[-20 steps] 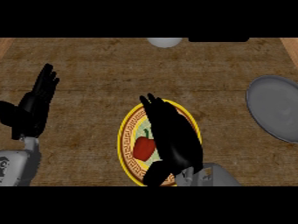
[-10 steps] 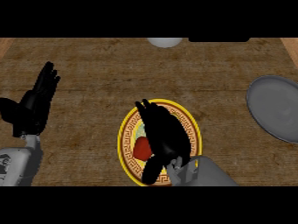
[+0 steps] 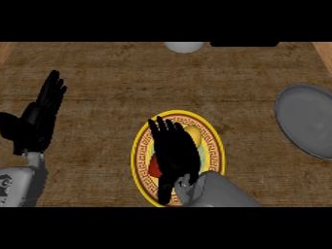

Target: Pick the bell pepper from the plate and place it in the pan

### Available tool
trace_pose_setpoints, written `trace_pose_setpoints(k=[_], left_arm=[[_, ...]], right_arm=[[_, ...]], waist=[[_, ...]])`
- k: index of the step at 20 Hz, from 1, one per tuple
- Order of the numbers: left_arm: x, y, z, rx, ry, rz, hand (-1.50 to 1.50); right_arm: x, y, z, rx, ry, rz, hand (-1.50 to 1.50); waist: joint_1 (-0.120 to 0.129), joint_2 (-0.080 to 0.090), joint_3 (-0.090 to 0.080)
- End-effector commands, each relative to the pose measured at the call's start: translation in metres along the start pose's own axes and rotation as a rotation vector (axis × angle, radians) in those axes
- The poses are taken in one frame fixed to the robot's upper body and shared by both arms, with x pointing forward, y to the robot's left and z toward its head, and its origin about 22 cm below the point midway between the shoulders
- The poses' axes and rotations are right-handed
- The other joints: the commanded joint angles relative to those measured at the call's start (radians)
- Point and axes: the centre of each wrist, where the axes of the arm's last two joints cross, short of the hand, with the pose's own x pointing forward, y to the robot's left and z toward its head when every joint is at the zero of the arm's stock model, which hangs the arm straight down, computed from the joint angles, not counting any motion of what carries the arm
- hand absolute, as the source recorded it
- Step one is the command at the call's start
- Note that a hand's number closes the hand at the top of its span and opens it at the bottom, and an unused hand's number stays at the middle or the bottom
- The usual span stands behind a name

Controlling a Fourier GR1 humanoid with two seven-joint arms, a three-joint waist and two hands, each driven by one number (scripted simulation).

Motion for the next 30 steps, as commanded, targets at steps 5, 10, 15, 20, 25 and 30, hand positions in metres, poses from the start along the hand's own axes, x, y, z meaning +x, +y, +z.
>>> trace_pose_setpoints(k=[5,10,15,20,25,30], left_arm=[[0.013,-0.006,-0.016,0.005,0.007,0.017,0.00],[0.000,-0.012,0.004,-0.005,0.002,-0.007,0.00],[0.008,-0.001,-0.009,0.000,-0.001,-0.020,0.00],[-0.005,0.005,-0.005,-0.017,0.002,0.019,0.00],[0.006,-0.010,0.005,0.000,0.006,-0.005,0.00],[0.012,0.008,-0.005,0.007,-0.023,-0.002,0.00]], right_arm=[[0.002,0.018,-0.025,0.072,0.098,0.068,-1.50],[-0.002,0.002,-0.029,0.086,0.095,0.062,-1.50],[-0.009,0.037,-0.035,0.103,0.113,0.125,-1.50],[-0.004,0.038,-0.038,0.148,0.115,0.115,-1.50],[-0.026,0.060,-0.056,0.193,0.125,0.079,-1.50],[-0.015,0.065,-0.056,0.194,-0.006,0.157,1.50]], waist=[[0.004,0.002,0.000],[0.002,0.000,0.000],[0.000,0.000,0.000],[0.003,0.001,0.000],[0.006,0.001,0.000],[0.007,0.002,0.000]])
